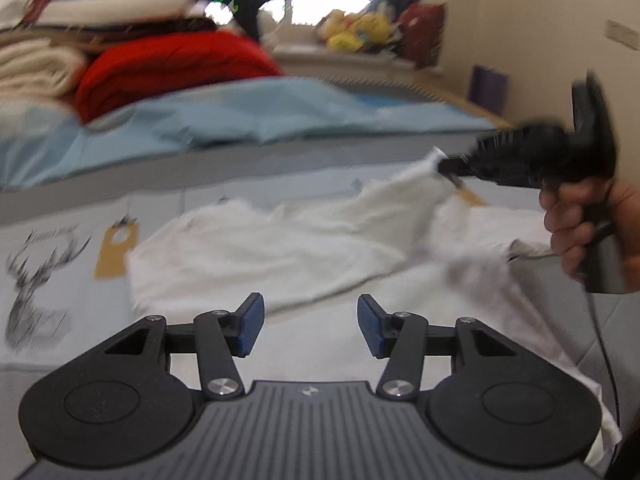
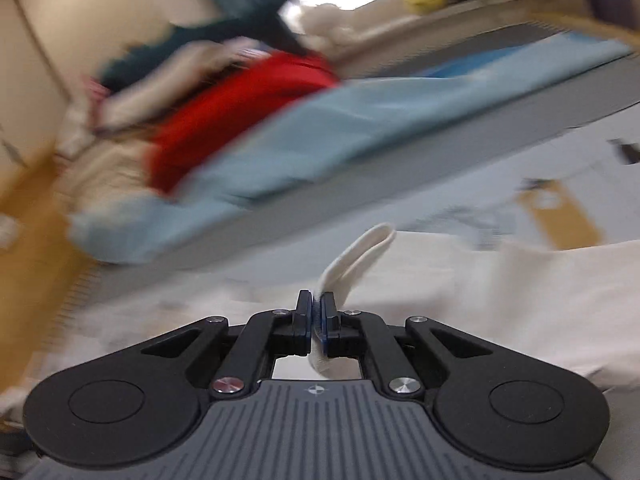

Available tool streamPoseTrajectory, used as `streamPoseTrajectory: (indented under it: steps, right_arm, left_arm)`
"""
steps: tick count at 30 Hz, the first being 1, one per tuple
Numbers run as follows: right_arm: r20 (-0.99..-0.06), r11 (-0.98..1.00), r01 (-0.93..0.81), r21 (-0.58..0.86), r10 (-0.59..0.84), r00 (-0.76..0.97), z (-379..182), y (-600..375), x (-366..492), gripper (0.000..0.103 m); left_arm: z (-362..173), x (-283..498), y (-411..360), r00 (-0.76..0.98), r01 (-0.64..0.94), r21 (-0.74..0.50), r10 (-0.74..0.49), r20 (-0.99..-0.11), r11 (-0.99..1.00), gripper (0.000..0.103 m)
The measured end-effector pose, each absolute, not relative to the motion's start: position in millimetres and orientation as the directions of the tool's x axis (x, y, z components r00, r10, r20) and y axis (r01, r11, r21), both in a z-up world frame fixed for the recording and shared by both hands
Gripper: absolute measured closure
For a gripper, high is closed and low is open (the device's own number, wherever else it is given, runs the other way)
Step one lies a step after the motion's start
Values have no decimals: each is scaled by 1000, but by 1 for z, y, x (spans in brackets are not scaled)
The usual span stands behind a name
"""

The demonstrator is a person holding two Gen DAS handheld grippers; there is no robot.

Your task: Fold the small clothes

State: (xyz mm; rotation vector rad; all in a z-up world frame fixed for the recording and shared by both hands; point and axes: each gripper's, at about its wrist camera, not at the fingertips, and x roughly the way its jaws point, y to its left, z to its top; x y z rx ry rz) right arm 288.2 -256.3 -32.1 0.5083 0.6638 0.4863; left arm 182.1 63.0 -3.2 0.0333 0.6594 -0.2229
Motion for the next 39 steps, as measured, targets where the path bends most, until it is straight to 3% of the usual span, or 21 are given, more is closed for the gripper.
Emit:
streamPoseTrajectory:
  steps: [2,7,9,10,11,13,15,18,20,22,24,27,35,39]
  right_arm:
    - [-408,727,-327,604,635,656,-11,-234,264,99]
    - [-404,674,-354,648,698,591,-4,-190,226,100]
    - [-417,677,-353,646,700,580,-8,-176,219,100]
    - [-423,680,-349,644,697,579,-8,-173,218,99]
    - [-437,693,-338,636,686,582,-7,-171,218,98]
    - [-488,743,-299,599,634,600,-8,-175,221,93]
    - [-533,788,-259,559,581,615,-7,-188,220,86]
    - [-616,850,-213,483,502,607,-7,-219,206,86]
    - [-660,882,-202,427,456,596,-7,-242,191,85]
    - [-696,909,-190,372,409,590,-13,-263,174,79]
    - [-729,934,-149,325,348,589,-24,-288,153,75]
    - [-800,957,-28,289,257,542,-47,-316,137,74]
    - [-890,956,121,267,196,412,-90,-349,103,70]
    - [-906,952,136,275,209,367,-104,-351,78,70]
  left_arm:
    - [-1,186,50,789,249,-68,-243,-564,966,37]
    - [4,199,23,857,254,-50,-248,-452,966,37]
    - [0,207,23,850,283,-37,-268,-453,959,69]
    - [-3,214,27,836,292,-11,-261,-483,956,89]
    - [-7,221,35,829,278,12,-234,-508,960,96]
    - [-10,236,73,823,205,22,-160,-545,978,96]
    - [-12,254,141,809,20,20,-4,-588,1000,96]
    - [-13,260,275,671,-450,126,428,-606,884,91]
    - [-7,242,347,457,-701,246,687,-566,669,74]
    - [5,213,384,363,-810,231,770,-524,539,72]
    - [15,192,396,398,-826,140,742,-539,545,69]
    - [10,190,387,503,-752,20,594,-627,659,57]
    - [-47,174,277,536,-391,-172,71,-841,904,56]
    - [-66,143,222,468,-238,-167,-37,-883,957,56]
